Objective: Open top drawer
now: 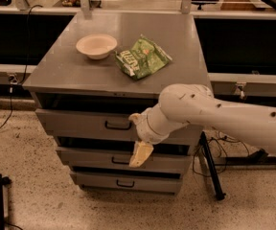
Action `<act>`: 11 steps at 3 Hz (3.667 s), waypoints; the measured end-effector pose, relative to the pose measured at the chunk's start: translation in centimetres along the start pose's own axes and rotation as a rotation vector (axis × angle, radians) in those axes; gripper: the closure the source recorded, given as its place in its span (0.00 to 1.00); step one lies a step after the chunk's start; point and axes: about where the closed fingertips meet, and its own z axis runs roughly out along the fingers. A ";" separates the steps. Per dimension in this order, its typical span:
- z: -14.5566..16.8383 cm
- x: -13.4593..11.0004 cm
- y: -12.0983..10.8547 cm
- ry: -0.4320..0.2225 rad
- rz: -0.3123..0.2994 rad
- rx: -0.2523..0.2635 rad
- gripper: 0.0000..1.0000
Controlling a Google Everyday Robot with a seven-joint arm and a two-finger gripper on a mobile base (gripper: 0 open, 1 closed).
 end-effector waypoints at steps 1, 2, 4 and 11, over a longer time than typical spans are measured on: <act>-0.1 -1.2 0.5 -0.038 -0.046 -0.008 0.00; -0.1 -1.1 0.5 -0.033 -0.047 -0.007 0.00; -1.0 2.4 -0.2 0.175 -0.035 0.031 0.00; -1.0 9.3 -2.4 0.327 0.038 0.044 0.11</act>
Offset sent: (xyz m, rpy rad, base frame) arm -0.0070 0.0088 0.0063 0.0142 -0.0170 0.0444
